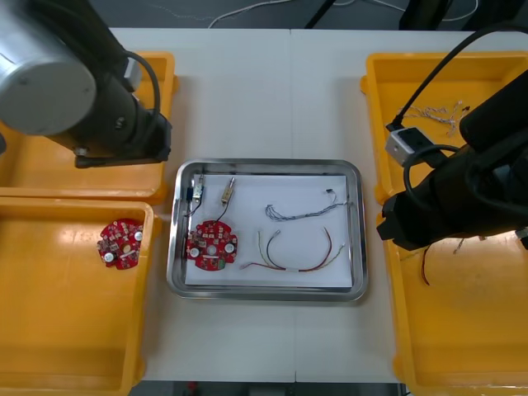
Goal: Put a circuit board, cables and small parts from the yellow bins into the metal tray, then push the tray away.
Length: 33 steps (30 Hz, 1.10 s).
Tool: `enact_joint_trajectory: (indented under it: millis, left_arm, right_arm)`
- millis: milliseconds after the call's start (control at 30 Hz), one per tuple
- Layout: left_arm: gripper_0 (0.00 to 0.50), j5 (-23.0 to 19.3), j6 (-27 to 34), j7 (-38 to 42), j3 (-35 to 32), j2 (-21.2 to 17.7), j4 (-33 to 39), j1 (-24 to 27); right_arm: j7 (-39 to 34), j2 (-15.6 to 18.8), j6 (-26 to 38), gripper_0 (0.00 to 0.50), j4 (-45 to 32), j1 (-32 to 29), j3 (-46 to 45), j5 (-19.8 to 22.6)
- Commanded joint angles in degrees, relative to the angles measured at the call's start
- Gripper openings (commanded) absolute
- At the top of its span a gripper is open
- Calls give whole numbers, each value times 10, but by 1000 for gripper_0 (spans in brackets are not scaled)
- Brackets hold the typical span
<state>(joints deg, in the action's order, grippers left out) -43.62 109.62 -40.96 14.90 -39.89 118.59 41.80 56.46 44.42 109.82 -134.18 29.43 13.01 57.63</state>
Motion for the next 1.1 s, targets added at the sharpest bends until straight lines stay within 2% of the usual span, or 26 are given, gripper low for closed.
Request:
enact_joint_trajectory:
  millis: [33,233,467,600,833,1100]
  left_arm:
    - [500,-33,4,-85,-82,-48,23,-41]
    - [500,-39,4,-155,-153,-73,30,-102]
    - [500,-31,4,-210,-229,-76,32,-164]
    - [500,-23,4,-220,-245,-77,34,-193]
    - [500,27,4,-288,-252,-77,34,-215]
    - [500,12,-13,-301,-276,-76,34,-231]
  right_arm:
    - [52,-25,2,500,-21,55,53,3]
    - [90,-53,0,500,-18,92,128,-16]
    - [205,-80,-45,500,21,130,228,-59]
    - [267,-97,-76,500,52,158,289,-75]
    - [341,-128,-123,500,100,195,391,-121]
    - [368,-153,-172,500,139,216,491,-182]
